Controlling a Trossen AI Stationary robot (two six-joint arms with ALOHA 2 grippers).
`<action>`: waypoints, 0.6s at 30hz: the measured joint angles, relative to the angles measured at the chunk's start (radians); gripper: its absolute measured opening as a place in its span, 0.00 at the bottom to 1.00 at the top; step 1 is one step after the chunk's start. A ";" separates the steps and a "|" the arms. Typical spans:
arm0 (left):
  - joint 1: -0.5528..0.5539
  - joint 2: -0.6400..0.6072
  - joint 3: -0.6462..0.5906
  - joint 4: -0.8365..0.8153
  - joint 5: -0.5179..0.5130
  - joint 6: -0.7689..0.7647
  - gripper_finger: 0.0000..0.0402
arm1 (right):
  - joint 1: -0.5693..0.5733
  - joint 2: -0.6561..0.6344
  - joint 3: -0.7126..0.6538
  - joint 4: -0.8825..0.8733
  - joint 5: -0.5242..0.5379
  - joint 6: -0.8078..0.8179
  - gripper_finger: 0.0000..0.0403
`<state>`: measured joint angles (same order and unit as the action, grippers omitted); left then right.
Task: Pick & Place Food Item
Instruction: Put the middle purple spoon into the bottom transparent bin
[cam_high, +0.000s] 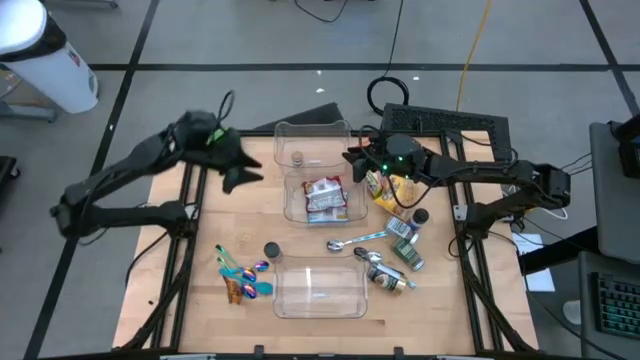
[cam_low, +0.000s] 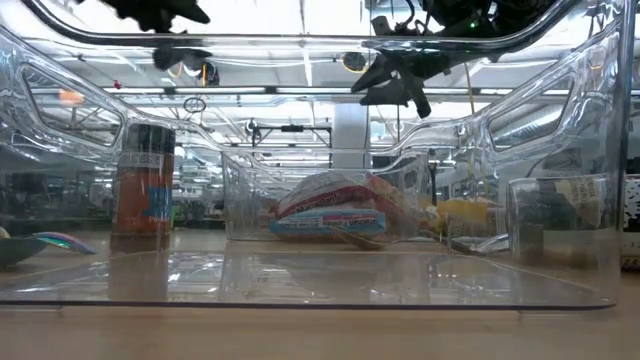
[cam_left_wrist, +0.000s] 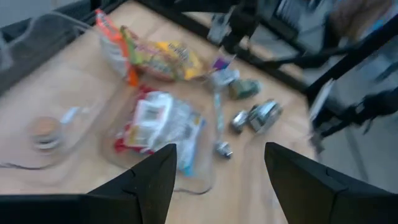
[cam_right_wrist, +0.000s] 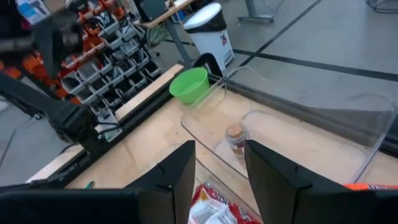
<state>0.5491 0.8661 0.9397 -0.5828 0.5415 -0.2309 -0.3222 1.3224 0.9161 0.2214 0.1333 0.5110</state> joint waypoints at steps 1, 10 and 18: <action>-0.018 -0.039 -0.050 0.052 -0.003 -0.047 0.63 | 0.000 0.000 0.000 0.001 0.000 0.000 0.32; -0.193 -0.171 -0.375 0.446 -0.019 -0.358 0.63 | 0.000 0.000 0.000 0.060 -0.003 0.026 0.32; -0.260 -0.092 -0.461 0.641 -0.062 -0.432 0.63 | 0.003 0.000 0.000 0.050 -0.004 0.027 0.32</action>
<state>0.2893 0.7740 0.4791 0.0579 0.4797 -0.6632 -0.3189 1.3224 0.9161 0.2712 0.1291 0.5377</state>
